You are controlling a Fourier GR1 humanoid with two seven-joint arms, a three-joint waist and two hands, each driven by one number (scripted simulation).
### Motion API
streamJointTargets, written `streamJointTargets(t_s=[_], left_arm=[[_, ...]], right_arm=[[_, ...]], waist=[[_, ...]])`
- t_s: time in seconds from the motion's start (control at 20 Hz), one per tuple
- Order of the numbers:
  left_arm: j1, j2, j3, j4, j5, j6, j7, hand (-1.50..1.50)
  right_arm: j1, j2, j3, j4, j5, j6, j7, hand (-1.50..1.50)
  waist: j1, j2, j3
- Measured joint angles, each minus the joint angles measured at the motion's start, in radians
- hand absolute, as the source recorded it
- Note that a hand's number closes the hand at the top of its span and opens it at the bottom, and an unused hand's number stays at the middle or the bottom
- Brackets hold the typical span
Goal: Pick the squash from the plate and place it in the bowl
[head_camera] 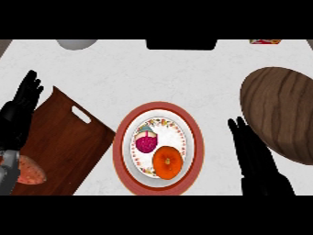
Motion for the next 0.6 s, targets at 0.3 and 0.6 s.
streamJointTargets(t_s=[0.3,0.6], left_arm=[[-0.012,-0.006,-0.005,-0.006,-0.008,-0.004,0.004,0.00],[-0.006,-0.019,-0.008,-0.024,-0.020,0.007,0.014,0.00]], right_arm=[[-0.069,0.089,-0.058,0.109,-0.130,0.145,0.021,-1.50],[-0.133,0.173,-0.128,0.255,-0.261,0.233,0.012,-1.50]], waist=[[0.010,0.006,0.001],[0.012,0.005,0.002]])
